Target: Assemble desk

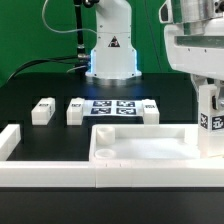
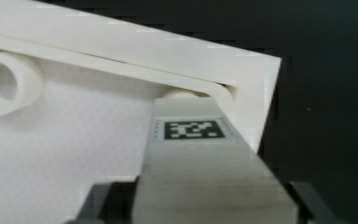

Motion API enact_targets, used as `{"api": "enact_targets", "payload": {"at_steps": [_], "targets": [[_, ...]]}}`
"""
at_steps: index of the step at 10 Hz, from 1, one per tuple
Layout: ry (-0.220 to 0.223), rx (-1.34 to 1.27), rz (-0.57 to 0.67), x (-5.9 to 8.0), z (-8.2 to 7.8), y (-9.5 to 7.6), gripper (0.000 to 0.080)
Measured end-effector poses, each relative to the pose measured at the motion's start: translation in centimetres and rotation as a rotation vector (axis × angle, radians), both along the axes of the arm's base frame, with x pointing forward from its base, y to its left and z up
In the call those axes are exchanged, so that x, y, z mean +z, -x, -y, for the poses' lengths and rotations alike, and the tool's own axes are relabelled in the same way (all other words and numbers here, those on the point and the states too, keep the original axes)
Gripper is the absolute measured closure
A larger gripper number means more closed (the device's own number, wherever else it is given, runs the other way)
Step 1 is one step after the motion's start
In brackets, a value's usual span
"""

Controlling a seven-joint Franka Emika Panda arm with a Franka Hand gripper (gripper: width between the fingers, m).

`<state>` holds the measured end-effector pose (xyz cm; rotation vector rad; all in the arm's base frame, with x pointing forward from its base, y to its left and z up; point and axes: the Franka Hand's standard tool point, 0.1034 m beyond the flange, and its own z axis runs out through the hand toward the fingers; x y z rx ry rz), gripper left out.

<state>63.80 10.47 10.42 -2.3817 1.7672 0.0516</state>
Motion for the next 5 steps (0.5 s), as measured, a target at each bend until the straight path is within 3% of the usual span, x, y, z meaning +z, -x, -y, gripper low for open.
{"api": "enact_targets", "payload": {"at_steps": [1,2,4,5], "targets": [[0.006,0.145,0.002,0.15,-0.22,0.15,0.026],[0.017,0.301,0.031,0.31,-0.19,-0.01,0.026],[0.05,0.636,0.103,0.03,0.15,0.01,0.0157],[0.051,0.645,0.105,0.03,0.12,0.0,0.0152]]}}
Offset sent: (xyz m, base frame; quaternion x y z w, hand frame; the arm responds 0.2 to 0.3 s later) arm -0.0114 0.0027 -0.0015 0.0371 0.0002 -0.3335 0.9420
